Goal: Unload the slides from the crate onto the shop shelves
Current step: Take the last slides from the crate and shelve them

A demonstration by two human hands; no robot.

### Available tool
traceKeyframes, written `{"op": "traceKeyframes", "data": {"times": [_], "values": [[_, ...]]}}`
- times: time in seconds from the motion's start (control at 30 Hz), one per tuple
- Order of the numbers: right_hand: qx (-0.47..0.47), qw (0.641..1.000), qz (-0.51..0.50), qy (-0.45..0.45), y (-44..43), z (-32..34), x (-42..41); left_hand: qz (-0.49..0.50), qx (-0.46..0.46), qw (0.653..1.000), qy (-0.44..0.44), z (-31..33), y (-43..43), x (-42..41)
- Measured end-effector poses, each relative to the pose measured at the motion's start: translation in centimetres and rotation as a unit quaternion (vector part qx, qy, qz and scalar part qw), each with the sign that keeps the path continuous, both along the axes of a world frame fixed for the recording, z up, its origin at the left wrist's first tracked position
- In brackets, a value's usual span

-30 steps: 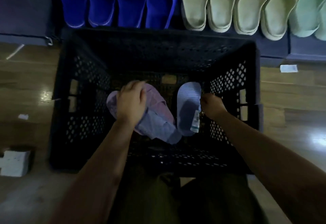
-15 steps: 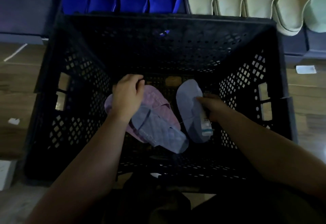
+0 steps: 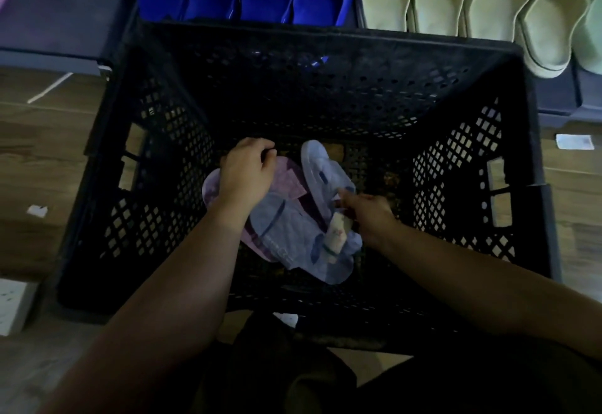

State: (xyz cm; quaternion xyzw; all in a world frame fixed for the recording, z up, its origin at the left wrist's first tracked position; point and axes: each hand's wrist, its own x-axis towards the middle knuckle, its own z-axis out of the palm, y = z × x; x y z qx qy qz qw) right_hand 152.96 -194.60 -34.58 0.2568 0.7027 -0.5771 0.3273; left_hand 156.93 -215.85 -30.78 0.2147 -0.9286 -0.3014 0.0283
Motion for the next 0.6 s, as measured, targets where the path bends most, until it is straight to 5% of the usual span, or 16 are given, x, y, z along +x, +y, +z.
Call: {"op": "traceKeyframes", "data": {"times": [0.6], "values": [[-0.066,0.990,-0.099,-0.069,-1.6,1.1,-2.7,0.019,0.023,0.999,-0.027,0.3,0.2,0.5]]}}
